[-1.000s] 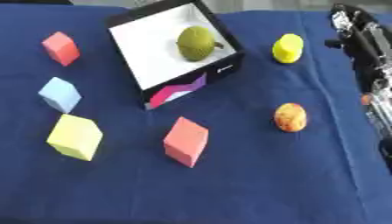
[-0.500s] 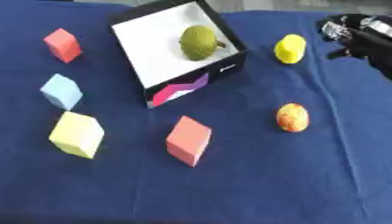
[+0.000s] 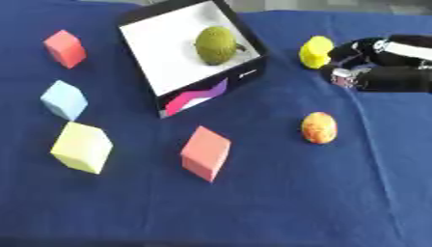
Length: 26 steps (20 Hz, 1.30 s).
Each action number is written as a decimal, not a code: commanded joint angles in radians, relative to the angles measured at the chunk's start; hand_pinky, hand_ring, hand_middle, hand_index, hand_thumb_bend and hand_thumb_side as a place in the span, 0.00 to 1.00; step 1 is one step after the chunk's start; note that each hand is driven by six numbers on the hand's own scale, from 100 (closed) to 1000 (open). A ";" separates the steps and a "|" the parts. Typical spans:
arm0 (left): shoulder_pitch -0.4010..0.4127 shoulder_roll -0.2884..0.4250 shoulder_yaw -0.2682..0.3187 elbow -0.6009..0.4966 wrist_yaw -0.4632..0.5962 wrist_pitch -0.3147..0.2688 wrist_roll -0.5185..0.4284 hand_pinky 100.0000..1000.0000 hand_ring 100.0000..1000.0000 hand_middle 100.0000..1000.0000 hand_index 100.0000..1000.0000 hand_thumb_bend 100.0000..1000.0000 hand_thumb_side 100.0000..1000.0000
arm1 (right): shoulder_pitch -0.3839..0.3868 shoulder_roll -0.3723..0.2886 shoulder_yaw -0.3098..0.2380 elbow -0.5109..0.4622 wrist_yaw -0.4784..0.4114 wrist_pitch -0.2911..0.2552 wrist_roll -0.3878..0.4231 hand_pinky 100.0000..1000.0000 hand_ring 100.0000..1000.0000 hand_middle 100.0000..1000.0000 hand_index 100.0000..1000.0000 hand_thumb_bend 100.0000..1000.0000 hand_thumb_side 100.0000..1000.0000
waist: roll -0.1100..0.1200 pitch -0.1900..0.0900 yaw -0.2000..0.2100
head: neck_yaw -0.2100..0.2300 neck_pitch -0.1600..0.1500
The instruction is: Pick up objects on the table and place them in the box.
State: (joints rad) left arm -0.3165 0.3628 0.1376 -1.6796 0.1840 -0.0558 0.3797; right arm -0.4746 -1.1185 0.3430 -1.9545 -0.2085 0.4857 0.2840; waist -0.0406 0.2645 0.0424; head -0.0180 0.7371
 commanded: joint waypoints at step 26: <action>-0.010 0.019 -0.006 -0.012 -0.004 0.003 -0.018 0.69 0.68 0.56 0.66 0.00 0.70 | -0.038 0.087 0.081 0.144 0.227 -0.058 0.163 0.78 0.82 0.77 0.84 0.35 0.00 | -0.007 -0.032 0.012 | -0.007 -0.004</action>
State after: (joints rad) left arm -0.3169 0.3626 0.1315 -1.6762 0.1840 -0.0512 0.3661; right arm -0.4985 -1.0178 0.4298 -1.8217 0.0023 0.4314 0.4407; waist -0.0406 0.2645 0.0551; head -0.0218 0.7372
